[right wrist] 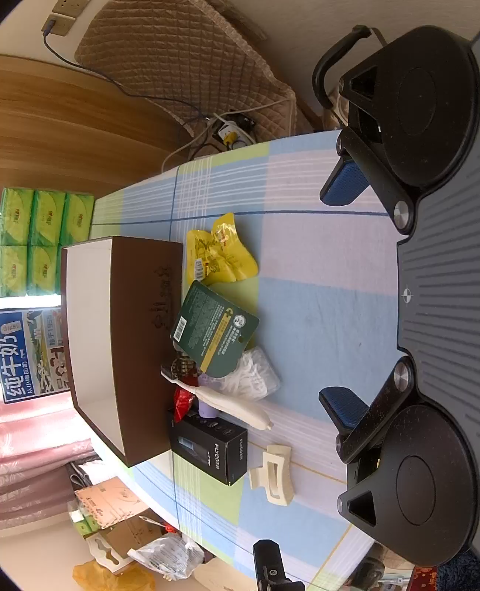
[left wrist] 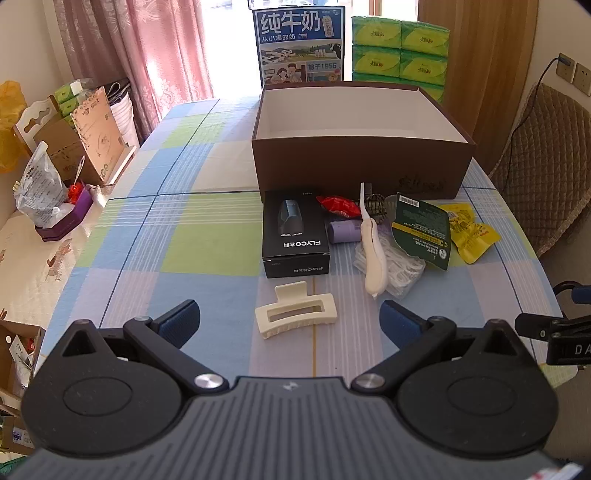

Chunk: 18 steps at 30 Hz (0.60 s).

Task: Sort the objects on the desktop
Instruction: 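Move the left tool toward the cream hair claw clip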

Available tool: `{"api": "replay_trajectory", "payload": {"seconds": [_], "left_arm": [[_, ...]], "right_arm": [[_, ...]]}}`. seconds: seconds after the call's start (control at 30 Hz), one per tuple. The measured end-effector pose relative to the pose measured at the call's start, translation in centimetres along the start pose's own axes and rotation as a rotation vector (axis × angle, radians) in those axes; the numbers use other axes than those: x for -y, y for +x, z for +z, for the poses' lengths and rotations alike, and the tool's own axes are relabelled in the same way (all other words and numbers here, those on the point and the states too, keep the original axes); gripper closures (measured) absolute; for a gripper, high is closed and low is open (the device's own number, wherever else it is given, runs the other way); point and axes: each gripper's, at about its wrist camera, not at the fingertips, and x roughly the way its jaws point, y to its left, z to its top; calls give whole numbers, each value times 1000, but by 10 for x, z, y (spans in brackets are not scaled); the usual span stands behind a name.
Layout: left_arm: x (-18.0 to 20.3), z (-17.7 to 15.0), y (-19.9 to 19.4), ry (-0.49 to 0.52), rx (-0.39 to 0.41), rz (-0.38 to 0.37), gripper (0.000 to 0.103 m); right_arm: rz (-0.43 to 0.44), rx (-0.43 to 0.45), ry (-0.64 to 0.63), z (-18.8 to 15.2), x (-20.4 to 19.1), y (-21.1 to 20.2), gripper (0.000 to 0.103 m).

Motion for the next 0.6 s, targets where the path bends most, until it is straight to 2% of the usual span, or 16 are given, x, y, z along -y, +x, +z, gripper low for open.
{"api": "replay_trajectory", "payload": {"seconds": [0.6], "left_arm": [[3,4,4,-1,2,-16,1]], "right_arm": [[-13,5,-3,-1,1,0,2]]}}
